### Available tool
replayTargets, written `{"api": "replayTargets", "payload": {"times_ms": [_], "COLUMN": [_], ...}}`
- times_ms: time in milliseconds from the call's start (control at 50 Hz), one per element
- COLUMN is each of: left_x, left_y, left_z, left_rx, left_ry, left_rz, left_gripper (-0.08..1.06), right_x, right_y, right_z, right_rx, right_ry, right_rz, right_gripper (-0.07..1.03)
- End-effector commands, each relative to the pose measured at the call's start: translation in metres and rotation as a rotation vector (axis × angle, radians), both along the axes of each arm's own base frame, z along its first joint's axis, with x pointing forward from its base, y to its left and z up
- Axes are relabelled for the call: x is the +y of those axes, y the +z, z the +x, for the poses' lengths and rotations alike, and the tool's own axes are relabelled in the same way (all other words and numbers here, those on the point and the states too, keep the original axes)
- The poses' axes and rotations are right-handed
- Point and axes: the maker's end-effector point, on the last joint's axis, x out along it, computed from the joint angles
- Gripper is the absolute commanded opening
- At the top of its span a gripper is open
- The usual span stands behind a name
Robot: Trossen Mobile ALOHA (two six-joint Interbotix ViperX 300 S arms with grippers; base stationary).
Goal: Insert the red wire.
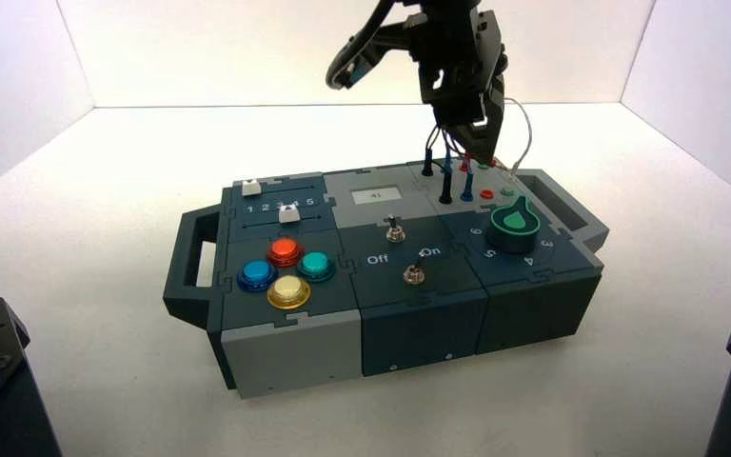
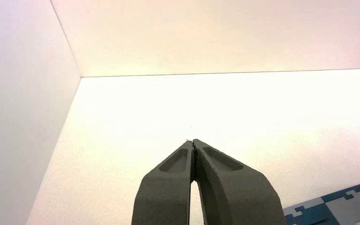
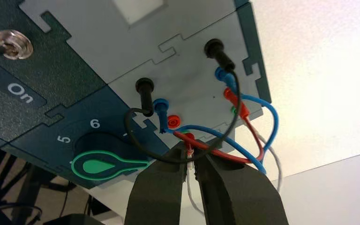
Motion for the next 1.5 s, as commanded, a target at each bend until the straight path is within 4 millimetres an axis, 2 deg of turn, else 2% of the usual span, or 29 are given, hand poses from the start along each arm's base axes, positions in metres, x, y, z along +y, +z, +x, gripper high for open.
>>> {"api": "replayTargets", "payload": {"times_ms": [20,860,1500], "left_x": [0.003,0.004,0.004], "left_y": [0.016,0.016,0.017], "left_z": [0.005,0.006,0.006], "left_rx": [-0.038,-0.040,-0.044], "left_ry": [0.009,0.013,0.015], "left_rz": [0.006,0.006,0.005], "left_gripper": [-0.03,-0.03,-0.03], "right_x": [0.003,0.007,0.007], "right_y": [0.014,-0.001,0.006], "right_z": [0.004,-0.001,-0.001], "right_rx": [-0.041,-0.093,-0.162], "right_ry": [-0.016,-0.116,-0.201], "right_rz": [0.043,0.141,0.216], "right_gripper": [-0.02,-0.02,-0.02]}}
